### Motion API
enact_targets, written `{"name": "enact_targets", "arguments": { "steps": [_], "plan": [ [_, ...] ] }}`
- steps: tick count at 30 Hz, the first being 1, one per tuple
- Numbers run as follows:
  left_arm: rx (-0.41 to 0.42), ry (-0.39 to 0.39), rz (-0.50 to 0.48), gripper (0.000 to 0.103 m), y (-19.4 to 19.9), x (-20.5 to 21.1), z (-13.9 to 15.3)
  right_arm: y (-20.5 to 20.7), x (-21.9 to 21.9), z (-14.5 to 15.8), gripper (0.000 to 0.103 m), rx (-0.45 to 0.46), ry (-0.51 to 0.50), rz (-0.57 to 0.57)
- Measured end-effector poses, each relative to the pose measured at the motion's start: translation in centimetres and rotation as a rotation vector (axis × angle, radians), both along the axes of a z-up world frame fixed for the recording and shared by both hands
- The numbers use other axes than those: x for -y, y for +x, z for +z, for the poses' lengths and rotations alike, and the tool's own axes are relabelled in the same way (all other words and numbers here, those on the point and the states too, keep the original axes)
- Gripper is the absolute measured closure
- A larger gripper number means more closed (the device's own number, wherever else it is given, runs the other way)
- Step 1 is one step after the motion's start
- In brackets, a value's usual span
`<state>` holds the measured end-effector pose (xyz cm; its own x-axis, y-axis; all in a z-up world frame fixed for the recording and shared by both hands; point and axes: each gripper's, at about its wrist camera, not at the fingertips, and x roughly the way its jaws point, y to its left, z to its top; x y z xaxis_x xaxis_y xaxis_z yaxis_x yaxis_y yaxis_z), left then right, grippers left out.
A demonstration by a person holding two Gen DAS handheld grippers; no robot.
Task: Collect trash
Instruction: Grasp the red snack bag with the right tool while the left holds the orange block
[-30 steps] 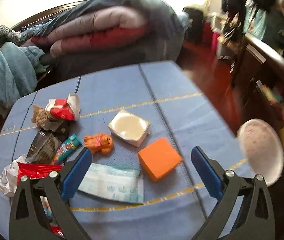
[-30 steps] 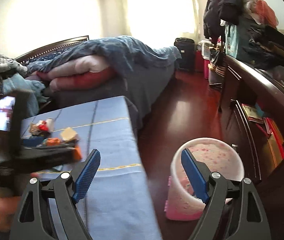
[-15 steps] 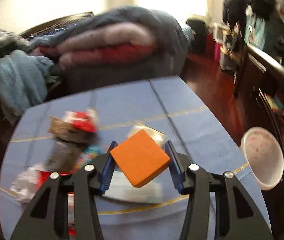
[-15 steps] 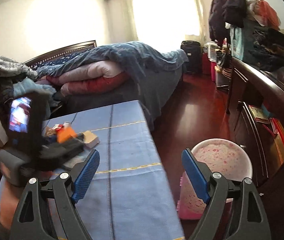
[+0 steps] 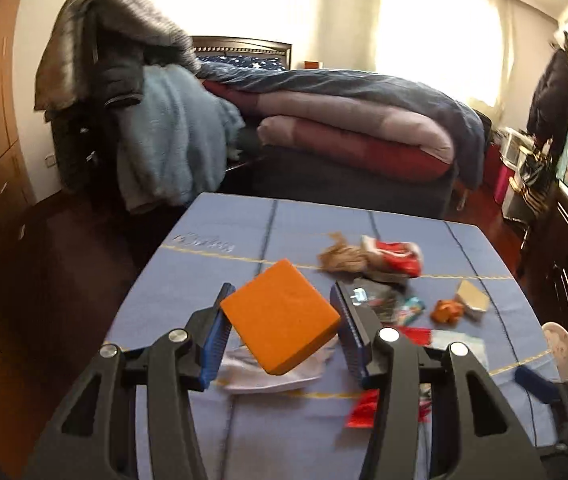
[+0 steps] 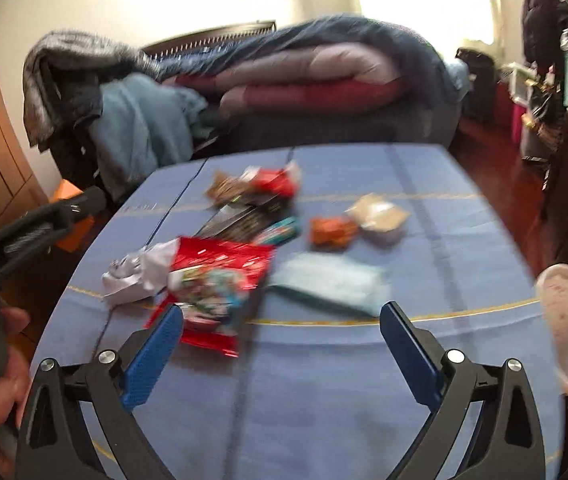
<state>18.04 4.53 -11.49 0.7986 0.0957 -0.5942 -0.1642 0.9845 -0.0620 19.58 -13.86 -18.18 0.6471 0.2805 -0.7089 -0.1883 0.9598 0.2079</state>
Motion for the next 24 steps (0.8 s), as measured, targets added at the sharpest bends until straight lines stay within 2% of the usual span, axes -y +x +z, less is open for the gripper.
{"name": "enact_targets", "arguments": {
  "steps": [6,11,13,14,15,18,24],
  "plan": [
    [0.008,-0.021,0.019,0.053,-1.0,-3.3,-0.7,2.3,-4.1,-1.9,0.004,-0.075,-0.015,-0.025],
    [0.006,-0.047,0.034,0.053,-0.9,-4.8,-1.3,3.2,-5.4,-2.7,0.004,-0.081,-0.097,-0.069],
    [0.004,-0.050,0.032,0.053,-0.9,-5.1,-1.4,3.5,-5.5,-2.9,0.017,-0.092,-0.117,-0.062],
    [0.004,-0.059,0.027,0.053,-0.9,-5.1,-1.5,3.5,-5.5,-3.1,0.034,-0.103,-0.115,-0.058],
    [0.005,-0.065,0.023,0.053,-0.9,-5.1,-1.5,3.4,-5.3,-3.1,0.039,-0.104,-0.109,-0.050],
    [0.008,-0.058,0.017,0.053,-0.9,-4.7,-1.5,2.7,-5.2,-2.6,0.045,-0.076,-0.120,-0.039],
    [0.012,-0.045,-0.009,0.053,-1.1,-3.0,-1.1,1.0,-3.8,-1.0,0.046,-0.021,-0.111,-0.023]
  ]
}}
